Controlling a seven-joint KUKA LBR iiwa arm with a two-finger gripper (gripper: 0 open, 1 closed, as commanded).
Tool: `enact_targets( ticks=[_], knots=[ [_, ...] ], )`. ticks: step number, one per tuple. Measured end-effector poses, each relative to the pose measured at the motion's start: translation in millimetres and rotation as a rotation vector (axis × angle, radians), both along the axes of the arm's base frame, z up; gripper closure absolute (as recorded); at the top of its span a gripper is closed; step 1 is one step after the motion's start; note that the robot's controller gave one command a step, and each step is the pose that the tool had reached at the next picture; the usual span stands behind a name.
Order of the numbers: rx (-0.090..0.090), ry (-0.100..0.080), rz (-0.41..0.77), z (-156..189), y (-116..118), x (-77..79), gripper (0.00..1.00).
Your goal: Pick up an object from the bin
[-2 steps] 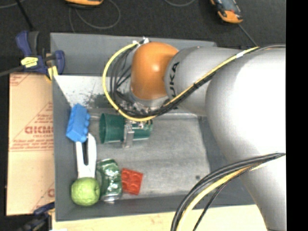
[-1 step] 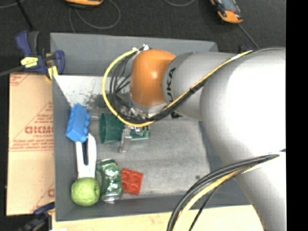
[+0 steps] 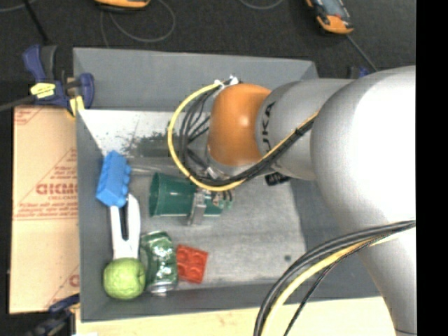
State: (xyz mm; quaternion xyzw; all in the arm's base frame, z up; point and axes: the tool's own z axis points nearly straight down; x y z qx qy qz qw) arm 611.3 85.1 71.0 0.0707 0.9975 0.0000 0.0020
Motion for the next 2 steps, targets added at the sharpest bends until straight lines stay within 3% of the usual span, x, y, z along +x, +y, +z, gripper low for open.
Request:
enact_targets(
  ticks=[1,2],
  knots=[
    [0.000,0.000,0.000,0.0,0.0,0.0,1.00],
    [-0.001,0.000,0.100,118.6,-21.4,5.3,1.00]
  ],
)
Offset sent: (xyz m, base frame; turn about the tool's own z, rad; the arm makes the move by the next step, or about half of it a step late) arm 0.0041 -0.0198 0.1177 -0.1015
